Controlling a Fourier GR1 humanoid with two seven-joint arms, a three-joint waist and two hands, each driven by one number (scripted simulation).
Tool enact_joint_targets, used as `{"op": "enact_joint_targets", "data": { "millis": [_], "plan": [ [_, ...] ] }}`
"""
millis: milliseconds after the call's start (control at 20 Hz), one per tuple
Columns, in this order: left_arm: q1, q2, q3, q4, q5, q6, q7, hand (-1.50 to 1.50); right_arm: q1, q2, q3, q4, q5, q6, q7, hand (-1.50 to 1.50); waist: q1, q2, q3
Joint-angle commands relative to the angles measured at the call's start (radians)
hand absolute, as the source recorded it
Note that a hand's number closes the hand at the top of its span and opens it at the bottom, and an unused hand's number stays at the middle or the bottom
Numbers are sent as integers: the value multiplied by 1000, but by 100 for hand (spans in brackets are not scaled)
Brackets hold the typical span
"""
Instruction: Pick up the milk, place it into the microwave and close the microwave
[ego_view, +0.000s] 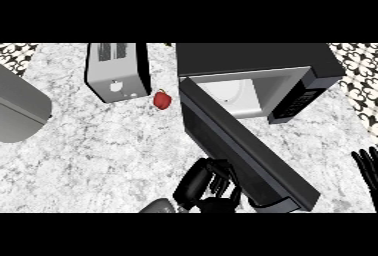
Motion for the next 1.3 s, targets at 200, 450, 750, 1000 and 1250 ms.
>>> {"op": "enact_joint_targets", "data": {
  "millis": [200,450,750,1000,1250],
  "plan": [
    [-117,-4,-112,62,195,87,-45,150,7,-45,31,-170,-111,88,74,-150,-44,12,-2],
    [-183,-4,-91,59,299,140,-78,150,12,-84,46,-236,-161,112,127,-150,-74,20,-3],
    [-239,-4,-37,46,396,295,-100,150,15,-159,10,-290,-196,131,160,-150,-116,20,-4],
    [-309,-4,-18,80,475,364,-93,150,-39,-181,-7,-315,-222,103,200,-150,-129,33,-2],
    [-403,-4,7,133,542,419,-50,-150,-90,-236,-58,-323,-233,97,213,-150,-155,39,0]
  ]
}}
